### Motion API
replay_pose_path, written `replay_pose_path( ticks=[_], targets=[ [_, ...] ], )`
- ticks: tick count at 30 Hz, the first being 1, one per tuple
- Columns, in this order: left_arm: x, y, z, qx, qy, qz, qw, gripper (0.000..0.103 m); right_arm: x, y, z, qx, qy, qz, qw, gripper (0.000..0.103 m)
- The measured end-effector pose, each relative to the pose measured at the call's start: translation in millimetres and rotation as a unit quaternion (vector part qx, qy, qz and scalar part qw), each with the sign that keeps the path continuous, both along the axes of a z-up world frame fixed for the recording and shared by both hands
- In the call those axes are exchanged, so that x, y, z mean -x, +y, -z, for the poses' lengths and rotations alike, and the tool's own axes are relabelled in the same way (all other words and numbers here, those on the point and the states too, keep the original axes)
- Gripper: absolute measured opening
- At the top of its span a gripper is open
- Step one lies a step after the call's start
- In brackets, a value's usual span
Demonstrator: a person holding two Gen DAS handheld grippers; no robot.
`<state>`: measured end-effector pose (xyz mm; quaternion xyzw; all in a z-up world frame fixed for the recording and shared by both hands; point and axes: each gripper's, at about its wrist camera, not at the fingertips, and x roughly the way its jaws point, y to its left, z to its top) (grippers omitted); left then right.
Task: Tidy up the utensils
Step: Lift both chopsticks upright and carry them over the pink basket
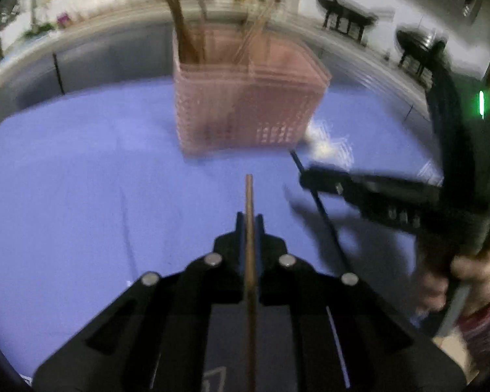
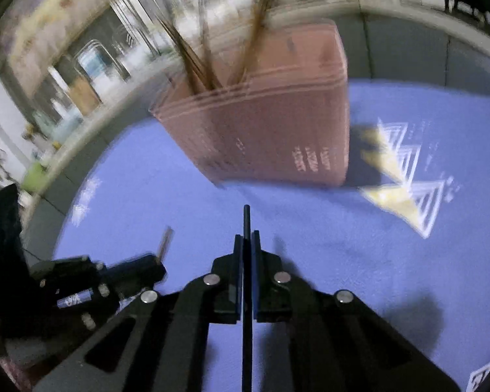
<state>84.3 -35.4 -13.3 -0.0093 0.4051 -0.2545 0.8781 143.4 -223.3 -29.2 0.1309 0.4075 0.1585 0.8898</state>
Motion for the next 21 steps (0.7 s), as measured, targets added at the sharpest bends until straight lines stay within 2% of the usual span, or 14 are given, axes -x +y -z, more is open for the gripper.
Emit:
replay_pose_path(
  ticks=[2, 4, 8, 14, 21],
  targets=[
    [16, 15, -27, 0.028, -0.035, -0.003, 0.999, 0.005, 30, -2, -31, -0.014, -0.067, -0.002, 0.998, 0.005],
    [42, 31, -55, 0.048, -0.079, -0.006, 0.9957, 0.005, 66, -2, -59, -0.015, -0.138, -0.001, 0.99, 0.005],
    [73, 41, -69, 0.065, -0.11, -0.013, 0.9917, 0.005, 115, 0, -82, 0.008, -0.215, 0.016, 0.977, 0.005],
    [84, 35, -63, 0.06, -0.115, -0.018, 0.9914, 0.005, 129, 5, -87, 0.036, -0.243, 0.024, 0.969, 0.005],
    [83, 35, -68, 0.063, -0.116, -0.013, 0.9912, 0.005, 123, 9, -94, 0.02, -0.234, 0.02, 0.972, 0.005]
  ],
)
